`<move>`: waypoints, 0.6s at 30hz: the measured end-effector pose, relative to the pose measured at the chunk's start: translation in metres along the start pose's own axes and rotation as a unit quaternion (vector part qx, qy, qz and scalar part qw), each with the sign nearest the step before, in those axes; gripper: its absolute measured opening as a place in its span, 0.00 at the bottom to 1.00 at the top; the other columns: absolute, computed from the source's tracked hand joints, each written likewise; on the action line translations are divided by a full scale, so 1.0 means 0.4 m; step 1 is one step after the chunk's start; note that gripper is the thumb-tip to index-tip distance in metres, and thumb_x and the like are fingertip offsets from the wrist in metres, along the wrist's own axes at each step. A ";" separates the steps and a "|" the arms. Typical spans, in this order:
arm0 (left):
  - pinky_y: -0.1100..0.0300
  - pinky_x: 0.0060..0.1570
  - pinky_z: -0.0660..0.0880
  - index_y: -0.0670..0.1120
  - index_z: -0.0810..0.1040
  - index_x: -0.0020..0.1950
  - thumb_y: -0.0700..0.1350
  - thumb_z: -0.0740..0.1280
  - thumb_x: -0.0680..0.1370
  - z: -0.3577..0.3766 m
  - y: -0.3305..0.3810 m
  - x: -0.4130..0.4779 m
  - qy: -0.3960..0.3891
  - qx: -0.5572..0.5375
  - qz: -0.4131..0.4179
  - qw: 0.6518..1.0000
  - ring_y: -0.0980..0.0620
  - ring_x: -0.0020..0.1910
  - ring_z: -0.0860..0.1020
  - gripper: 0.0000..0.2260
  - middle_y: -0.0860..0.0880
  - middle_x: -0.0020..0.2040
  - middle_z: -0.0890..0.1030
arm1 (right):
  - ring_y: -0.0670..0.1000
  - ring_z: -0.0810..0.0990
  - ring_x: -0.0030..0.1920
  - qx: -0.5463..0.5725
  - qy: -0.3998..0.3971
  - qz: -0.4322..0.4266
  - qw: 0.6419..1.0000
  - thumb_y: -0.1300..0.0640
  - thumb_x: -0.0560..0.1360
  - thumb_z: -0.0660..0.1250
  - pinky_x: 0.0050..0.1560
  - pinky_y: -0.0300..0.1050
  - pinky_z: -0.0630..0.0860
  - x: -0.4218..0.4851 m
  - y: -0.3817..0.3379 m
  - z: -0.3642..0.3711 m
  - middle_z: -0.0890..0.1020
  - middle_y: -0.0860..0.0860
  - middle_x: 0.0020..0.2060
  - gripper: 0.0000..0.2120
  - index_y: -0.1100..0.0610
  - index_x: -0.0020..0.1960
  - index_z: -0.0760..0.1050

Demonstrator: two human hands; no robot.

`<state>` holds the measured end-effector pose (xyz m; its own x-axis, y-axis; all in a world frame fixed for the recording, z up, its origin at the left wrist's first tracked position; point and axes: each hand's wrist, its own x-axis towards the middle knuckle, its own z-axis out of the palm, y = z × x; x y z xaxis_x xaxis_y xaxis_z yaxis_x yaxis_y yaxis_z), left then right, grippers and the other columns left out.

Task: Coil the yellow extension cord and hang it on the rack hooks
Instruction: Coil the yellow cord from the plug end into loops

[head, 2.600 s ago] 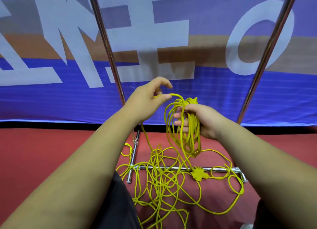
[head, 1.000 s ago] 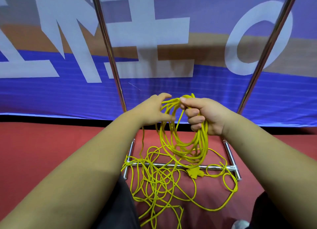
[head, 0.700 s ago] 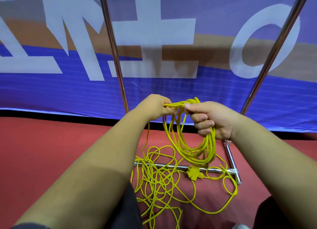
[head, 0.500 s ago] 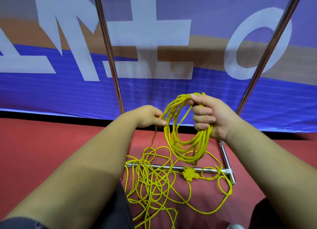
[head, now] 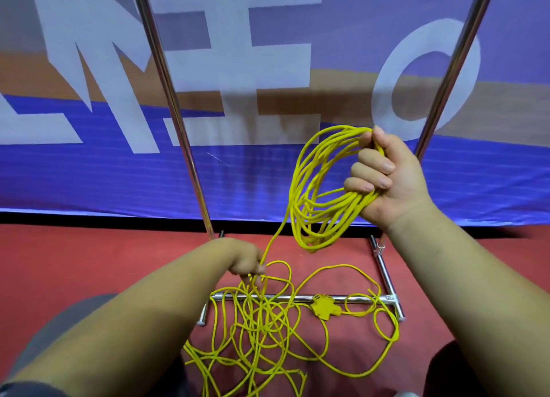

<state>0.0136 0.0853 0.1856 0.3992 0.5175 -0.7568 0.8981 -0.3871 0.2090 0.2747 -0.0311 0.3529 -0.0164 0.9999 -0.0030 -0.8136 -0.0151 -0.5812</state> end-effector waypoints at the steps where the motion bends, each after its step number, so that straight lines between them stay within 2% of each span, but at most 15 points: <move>1: 0.60 0.40 0.78 0.38 0.78 0.56 0.50 0.58 0.88 -0.013 0.008 -0.010 0.030 -0.032 -0.001 0.999 0.51 0.39 0.85 0.17 0.48 0.46 0.89 | 0.45 0.60 0.18 -0.002 0.017 -0.006 1.000 0.47 0.84 0.63 0.24 0.38 0.57 0.002 0.000 -0.001 0.62 0.46 0.20 0.12 0.51 0.45 0.77; 3: 0.61 0.30 0.75 0.33 0.80 0.51 0.48 0.57 0.88 -0.042 0.028 -0.025 0.111 -0.090 -0.015 0.990 0.51 0.26 0.81 0.20 0.43 0.37 0.87 | 0.45 0.60 0.19 -0.018 0.055 -0.014 0.998 0.47 0.83 0.65 0.24 0.39 0.58 0.008 0.004 -0.005 0.62 0.46 0.21 0.12 0.51 0.44 0.77; 4: 0.59 0.28 0.76 0.35 0.79 0.48 0.46 0.58 0.88 -0.058 0.042 -0.041 0.148 -0.111 -0.023 0.982 0.49 0.24 0.80 0.18 0.43 0.34 0.85 | 0.44 0.60 0.19 -0.034 0.076 -0.018 0.996 0.47 0.83 0.66 0.24 0.39 0.59 0.012 0.010 -0.008 0.61 0.45 0.22 0.12 0.51 0.44 0.78; 6: 0.52 0.31 0.81 0.36 0.78 0.50 0.40 0.59 0.85 -0.092 0.065 -0.074 0.197 -0.065 -0.043 0.977 0.44 0.30 0.83 0.11 0.42 0.39 0.84 | 0.44 0.60 0.20 -0.077 0.118 -0.023 0.990 0.48 0.82 0.68 0.25 0.40 0.61 0.022 0.025 -0.017 0.61 0.45 0.23 0.11 0.51 0.43 0.78; 8: 0.49 0.41 0.82 0.38 0.79 0.56 0.38 0.57 0.83 -0.107 0.087 -0.111 0.242 0.021 -0.040 0.969 0.40 0.41 0.84 0.11 0.40 0.48 0.84 | 0.44 0.60 0.21 -0.121 0.153 -0.026 0.980 0.48 0.82 0.69 0.25 0.40 0.62 0.030 0.042 -0.026 0.63 0.45 0.24 0.11 0.51 0.43 0.77; 9: 0.51 0.42 0.79 0.41 0.79 0.57 0.41 0.57 0.84 -0.112 0.098 -0.128 0.263 0.043 -0.021 0.964 0.40 0.43 0.81 0.11 0.41 0.50 0.84 | 0.45 0.61 0.21 -0.139 0.166 -0.026 0.976 0.48 0.82 0.69 0.25 0.40 0.63 0.034 0.049 -0.031 0.63 0.45 0.25 0.12 0.51 0.43 0.76; 11: 0.56 0.41 0.74 0.45 0.81 0.54 0.49 0.60 0.85 -0.121 0.119 -0.169 0.269 0.042 0.047 0.961 0.43 0.43 0.79 0.12 0.45 0.47 0.82 | 0.45 0.62 0.23 -0.175 0.175 -0.019 0.969 0.49 0.82 0.70 0.26 0.40 0.64 0.044 0.061 -0.044 0.65 0.45 0.27 0.13 0.50 0.41 0.73; 13: 0.60 0.35 0.73 0.48 0.82 0.47 0.58 0.64 0.84 -0.128 0.143 -0.218 0.257 -0.016 0.104 0.961 0.48 0.36 0.78 0.16 0.48 0.37 0.79 | 0.45 0.65 0.24 -0.220 0.173 0.007 0.960 0.51 0.81 0.72 0.27 0.41 0.66 0.054 0.071 -0.058 0.66 0.46 0.29 0.15 0.50 0.39 0.71; 15: 0.63 0.29 0.69 0.47 0.84 0.45 0.63 0.65 0.82 -0.127 0.163 -0.263 0.256 -0.117 0.141 0.949 0.51 0.28 0.72 0.21 0.49 0.30 0.74 | 0.46 0.70 0.26 -0.289 0.168 0.047 0.941 0.53 0.81 0.72 0.27 0.41 0.70 0.058 0.086 -0.070 0.70 0.48 0.31 0.14 0.51 0.39 0.71; 17: 0.62 0.32 0.70 0.47 0.85 0.42 0.65 0.64 0.81 -0.124 0.175 -0.295 0.263 -0.233 0.177 0.919 0.50 0.28 0.70 0.23 0.50 0.29 0.73 | 0.48 0.81 0.31 -0.351 0.154 0.090 0.919 0.54 0.81 0.71 0.30 0.43 0.76 0.052 0.111 -0.069 0.81 0.50 0.35 0.09 0.54 0.44 0.77; 18: 0.59 0.34 0.71 0.46 0.85 0.42 0.65 0.64 0.81 -0.122 0.179 -0.305 0.265 -0.289 0.189 0.900 0.49 0.29 0.69 0.24 0.50 0.30 0.72 | 0.50 0.86 0.36 -0.365 0.143 0.111 0.913 0.54 0.82 0.70 0.33 0.44 0.80 0.047 0.126 -0.063 0.86 0.51 0.40 0.05 0.55 0.49 0.79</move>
<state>0.0381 0.0316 0.3232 0.5902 0.7835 -0.1943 0.5653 -0.2293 0.7924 0.2479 -0.0129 0.3030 0.1043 0.9351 -0.3388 -0.2031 -0.3135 -0.9276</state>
